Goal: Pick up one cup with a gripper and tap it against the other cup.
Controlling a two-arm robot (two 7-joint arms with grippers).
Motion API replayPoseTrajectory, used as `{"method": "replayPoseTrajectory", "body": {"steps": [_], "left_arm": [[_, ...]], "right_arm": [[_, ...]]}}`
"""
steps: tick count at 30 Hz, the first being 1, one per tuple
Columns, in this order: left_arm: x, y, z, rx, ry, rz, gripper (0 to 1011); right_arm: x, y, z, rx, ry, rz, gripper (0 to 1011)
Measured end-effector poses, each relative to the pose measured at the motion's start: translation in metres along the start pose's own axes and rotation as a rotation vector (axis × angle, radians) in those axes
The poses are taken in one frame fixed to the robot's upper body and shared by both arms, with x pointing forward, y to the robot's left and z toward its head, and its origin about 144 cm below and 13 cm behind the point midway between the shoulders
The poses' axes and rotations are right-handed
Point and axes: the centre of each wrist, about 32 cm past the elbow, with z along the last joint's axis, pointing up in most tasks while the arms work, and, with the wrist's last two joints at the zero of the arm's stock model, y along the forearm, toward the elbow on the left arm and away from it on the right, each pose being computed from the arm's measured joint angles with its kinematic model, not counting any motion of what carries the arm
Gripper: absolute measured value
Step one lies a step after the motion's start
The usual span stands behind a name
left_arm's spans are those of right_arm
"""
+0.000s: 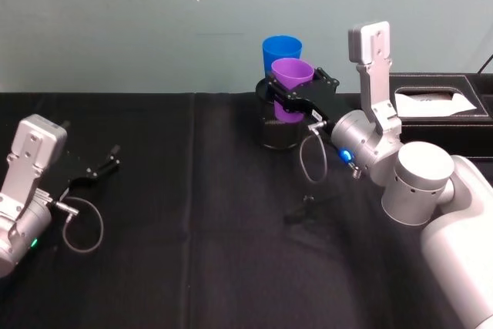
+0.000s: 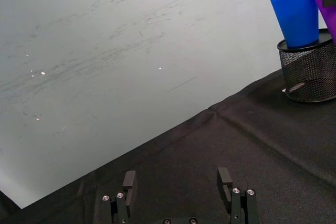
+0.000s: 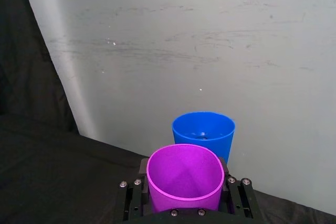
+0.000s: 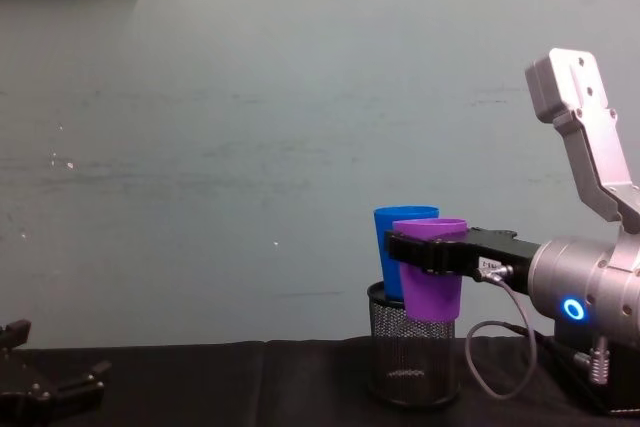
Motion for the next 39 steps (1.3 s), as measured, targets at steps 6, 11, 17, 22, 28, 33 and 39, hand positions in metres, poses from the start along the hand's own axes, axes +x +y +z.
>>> {"method": "replayPoseTrajectory", "body": {"steps": [6, 11, 17, 22, 28, 33, 39], "left_arm": [[0.0000, 0.0000, 0.0000, 0.000, 0.000, 0.000, 1000], [0.0000, 0.0000, 0.0000, 0.000, 0.000, 0.000, 1000], [0.0000, 0.0000, 0.0000, 0.000, 0.000, 0.000, 1000], [0.0000, 0.0000, 0.0000, 0.000, 0.000, 0.000, 1000], [0.0000, 0.0000, 0.0000, 0.000, 0.000, 0.000, 1000], [0.0000, 0.0000, 0.0000, 0.000, 0.000, 0.000, 1000], [0.0000, 0.0000, 0.0000, 0.000, 0.000, 0.000, 1000]], "right_arm": [[0.0000, -0.0002, -0.0003, -0.001, 0.000, 0.000, 726], [0.0000, -0.0004, -0.0006, -0.001, 0.000, 0.000, 726], [0.0000, -0.0005, -0.0008, -0.001, 0.000, 0.000, 726], [0.0001, -0.0006, -0.0008, -0.001, 0.000, 0.000, 726], [0.0001, -0.0006, -0.0006, 0.000, 0.000, 0.000, 726], [0.0001, -0.0006, -0.0005, 0.000, 0.000, 0.000, 726], [0.0000, -0.0006, -0.0005, 0.000, 0.000, 0.000, 726]]}}
